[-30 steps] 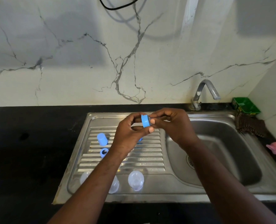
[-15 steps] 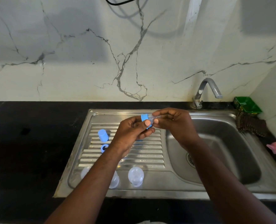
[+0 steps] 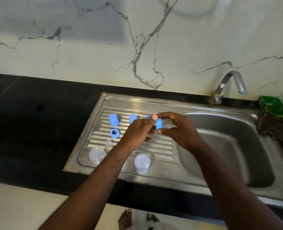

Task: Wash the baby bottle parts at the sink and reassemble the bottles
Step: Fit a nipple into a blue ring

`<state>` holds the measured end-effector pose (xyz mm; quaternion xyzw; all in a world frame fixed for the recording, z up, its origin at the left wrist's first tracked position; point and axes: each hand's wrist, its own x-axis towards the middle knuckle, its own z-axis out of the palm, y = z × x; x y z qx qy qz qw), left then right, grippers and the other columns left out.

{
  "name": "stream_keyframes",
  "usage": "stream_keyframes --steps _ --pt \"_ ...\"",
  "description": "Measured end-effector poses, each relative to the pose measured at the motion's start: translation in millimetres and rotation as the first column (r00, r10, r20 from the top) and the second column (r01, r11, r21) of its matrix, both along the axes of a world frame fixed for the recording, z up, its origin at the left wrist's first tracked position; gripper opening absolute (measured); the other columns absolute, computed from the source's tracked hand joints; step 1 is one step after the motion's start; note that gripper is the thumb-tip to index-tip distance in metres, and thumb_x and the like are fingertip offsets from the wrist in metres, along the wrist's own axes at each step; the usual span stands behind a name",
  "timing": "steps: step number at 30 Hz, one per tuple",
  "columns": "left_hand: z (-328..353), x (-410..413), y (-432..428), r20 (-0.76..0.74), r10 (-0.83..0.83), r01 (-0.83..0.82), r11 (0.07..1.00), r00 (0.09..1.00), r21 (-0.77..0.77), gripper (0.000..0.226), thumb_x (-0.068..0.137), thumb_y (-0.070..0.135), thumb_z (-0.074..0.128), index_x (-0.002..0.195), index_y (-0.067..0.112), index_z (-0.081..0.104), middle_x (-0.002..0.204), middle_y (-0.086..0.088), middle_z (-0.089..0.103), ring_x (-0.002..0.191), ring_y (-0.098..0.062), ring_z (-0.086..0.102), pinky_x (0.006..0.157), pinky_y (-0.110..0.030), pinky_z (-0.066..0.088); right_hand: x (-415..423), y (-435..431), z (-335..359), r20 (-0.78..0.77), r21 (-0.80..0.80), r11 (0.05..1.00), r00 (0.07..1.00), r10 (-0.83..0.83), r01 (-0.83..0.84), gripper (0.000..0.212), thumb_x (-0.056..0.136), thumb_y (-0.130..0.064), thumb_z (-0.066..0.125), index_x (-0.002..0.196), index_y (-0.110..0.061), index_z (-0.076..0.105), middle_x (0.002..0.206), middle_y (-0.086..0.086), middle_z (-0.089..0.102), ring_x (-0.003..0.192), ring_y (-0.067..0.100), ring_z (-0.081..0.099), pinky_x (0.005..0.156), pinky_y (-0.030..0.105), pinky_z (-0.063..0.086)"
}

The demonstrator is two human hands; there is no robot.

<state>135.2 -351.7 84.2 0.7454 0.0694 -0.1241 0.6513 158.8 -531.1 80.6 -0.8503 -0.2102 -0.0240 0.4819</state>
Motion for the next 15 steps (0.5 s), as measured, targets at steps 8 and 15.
stream_keyframes --steps 8,15 --pt "-39.4 -37.0 12.9 0.062 -0.144 0.076 0.787 0.988 0.612 0.029 0.097 0.030 0.061 0.120 0.014 0.068 0.117 -0.004 0.069 0.110 -0.021 0.062 0.095 -0.035 0.047 -21.0 -3.1 -55.8 -0.260 -0.119 0.992 0.963 -0.073 0.043 0.048 0.068 -0.007 0.086 0.105 -0.033 0.070 0.103 -0.014 0.070 0.093 0.000 0.065 0.079 0.007 0.044" --pt "-69.8 -64.8 11.9 -0.091 -0.358 0.228 0.363 0.929 0.903 0.088 0.072 0.052 0.080 0.147 0.028 0.039 0.143 0.001 0.045 0.124 -0.027 0.048 0.091 -0.044 0.051 -30.0 4.4 -76.1 -0.383 -0.121 0.991 0.919 -0.091 0.048 0.042 0.072 -0.014 0.085 0.105 -0.032 0.067 0.100 -0.011 0.068 0.094 0.011 0.065 0.087 0.031 0.053"
